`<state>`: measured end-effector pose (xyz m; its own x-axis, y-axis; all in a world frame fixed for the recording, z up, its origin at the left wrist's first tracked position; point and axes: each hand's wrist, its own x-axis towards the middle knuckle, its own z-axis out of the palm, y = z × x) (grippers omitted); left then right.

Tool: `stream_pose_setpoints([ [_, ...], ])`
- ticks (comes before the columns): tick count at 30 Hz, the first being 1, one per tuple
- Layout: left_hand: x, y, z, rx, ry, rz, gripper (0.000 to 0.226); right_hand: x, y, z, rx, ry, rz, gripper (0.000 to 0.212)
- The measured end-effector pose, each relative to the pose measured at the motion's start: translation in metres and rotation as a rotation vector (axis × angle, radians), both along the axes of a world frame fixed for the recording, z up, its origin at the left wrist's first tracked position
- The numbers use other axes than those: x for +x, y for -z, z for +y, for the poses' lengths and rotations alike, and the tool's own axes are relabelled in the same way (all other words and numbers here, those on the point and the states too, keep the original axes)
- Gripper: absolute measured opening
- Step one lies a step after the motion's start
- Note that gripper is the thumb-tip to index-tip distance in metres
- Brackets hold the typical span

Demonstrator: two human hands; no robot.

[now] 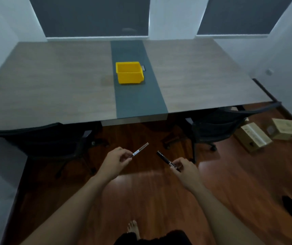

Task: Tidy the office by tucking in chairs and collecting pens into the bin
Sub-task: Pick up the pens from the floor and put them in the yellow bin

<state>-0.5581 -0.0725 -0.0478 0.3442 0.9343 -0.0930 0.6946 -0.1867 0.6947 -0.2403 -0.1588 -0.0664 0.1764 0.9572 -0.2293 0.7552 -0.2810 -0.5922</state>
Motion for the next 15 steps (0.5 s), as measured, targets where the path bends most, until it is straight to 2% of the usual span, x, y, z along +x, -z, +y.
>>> stream_pose_setpoints([
  [8,-0.030,0.006,0.083,0.007,-0.113,-0.003,0.018,-0.016,0.000,0.120,0.030,-0.076,0.014,0.010],
  [15,-0.025,0.015,0.179,0.030,-0.217,-0.018,0.019,-0.003,0.022,0.246,0.022,-0.137,0.029,0.010],
])
